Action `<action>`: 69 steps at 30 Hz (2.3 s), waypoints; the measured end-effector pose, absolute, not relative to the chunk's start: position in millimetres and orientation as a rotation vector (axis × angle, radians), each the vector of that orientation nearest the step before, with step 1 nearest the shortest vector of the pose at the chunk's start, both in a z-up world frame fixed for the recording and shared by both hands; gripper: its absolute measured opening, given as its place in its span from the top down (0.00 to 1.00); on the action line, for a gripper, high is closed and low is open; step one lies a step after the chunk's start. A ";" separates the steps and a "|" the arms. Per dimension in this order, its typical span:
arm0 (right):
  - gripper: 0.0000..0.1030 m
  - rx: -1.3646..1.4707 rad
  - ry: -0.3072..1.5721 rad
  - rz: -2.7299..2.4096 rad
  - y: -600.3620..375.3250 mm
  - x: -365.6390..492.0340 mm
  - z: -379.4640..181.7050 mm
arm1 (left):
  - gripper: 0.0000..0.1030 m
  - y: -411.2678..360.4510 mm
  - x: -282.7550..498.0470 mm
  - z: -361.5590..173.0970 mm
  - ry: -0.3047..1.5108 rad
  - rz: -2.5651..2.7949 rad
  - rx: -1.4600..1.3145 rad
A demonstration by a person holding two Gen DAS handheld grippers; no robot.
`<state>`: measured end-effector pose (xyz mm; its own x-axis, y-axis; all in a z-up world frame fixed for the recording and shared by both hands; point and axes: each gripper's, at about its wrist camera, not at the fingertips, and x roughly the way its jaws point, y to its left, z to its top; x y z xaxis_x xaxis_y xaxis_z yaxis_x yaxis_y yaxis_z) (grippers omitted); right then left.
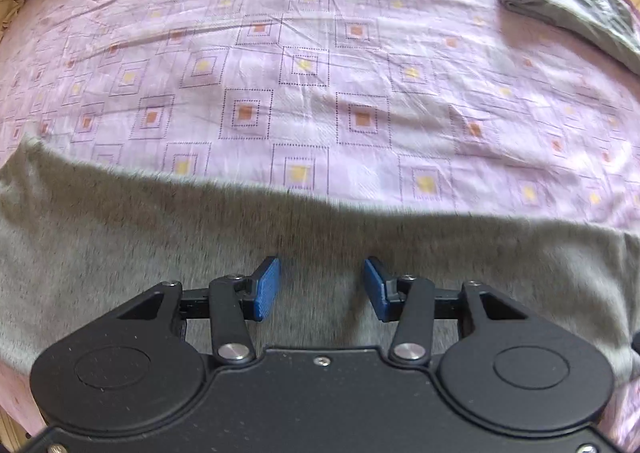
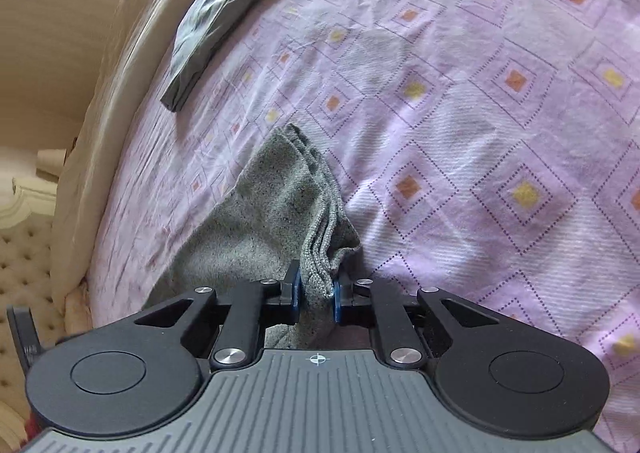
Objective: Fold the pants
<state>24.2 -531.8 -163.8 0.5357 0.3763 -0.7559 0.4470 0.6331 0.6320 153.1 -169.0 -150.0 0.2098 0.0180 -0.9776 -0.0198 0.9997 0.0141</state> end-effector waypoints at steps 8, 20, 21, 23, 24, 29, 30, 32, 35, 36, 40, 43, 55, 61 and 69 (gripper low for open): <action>0.78 0.902 1.077 -0.034 -530.5 36.3 -163.7 | 0.47 -170.0 139.6 -142.1 1.332 0.025 0.039; 0.88 0.968 1.009 -0.076 -531.5 25.5 -161.2 | 0.47 -172.9 45.6 -155.2 1.375 -0.098 0.106; 0.88 0.942 1.006 -0.081 -527.3 27.6 -155.6 | 0.47 -171.9 46.0 -154.4 1.375 -0.105 0.100; 0.88 0.890 0.999 -0.092 -518.6 31.5 -143.4 | 0.47 -165.3 49.0 -149.8 1.367 -0.121 0.062; 0.88 0.859 0.992 -0.094 -513.6 33.1 -134.5 | 0.47 -159.7 50.1 -145.7 1.352 -0.125 0.041; 0.88 0.671 0.937 -0.073 -477.7 38.4 -84.9 | 0.47 -121.2 59.7 -133.5 1.322 -0.150 -0.032; 0.88 0.639 0.923 -0.065 -467.1 40.4 -73.2 | 0.47 -112.8 62.6 -132.4 1.325 -0.162 -0.036; 0.88 0.600 0.893 -0.044 -446.0 44.1 -51.1 | 0.47 -95.9 70.0 -129.3 1.314 -0.193 -0.022; 0.88 0.539 0.853 0.000 -407.9 47.7 -19.6 | 0.47 -76.6 86.3 -125.1 1.296 -0.220 -0.004; 0.88 0.509 0.843 0.018 -392.1 49.5 -9.5 | 0.47 -68.5 90.4 -123.8 1.290 -0.232 -0.013; 0.88 0.431 0.815 0.116 -325.5 57.1 18.4 | 0.47 -30.1 110.6 -121.3 1.272 -0.238 -0.066; 0.88 0.377 0.814 0.217 -266.9 62.8 25.0 | 0.47 5.2 119.8 -121.5 1.266 -0.228 -0.101; 0.87 0.130 1.080 0.411 -65.2 81.8 -107.1 | 0.48 133.4 116.7 -155.7 1.351 -0.055 -0.113; 0.73 0.136 1.108 0.443 -45.8 78.0 -117.7 | 0.47 142.6 112.5 -151.3 1.351 -0.101 -0.151; 0.72 0.184 1.036 0.420 -90.6 54.7 -78.2 | 0.46 140.1 109.7 -127.2 1.267 -0.145 -0.218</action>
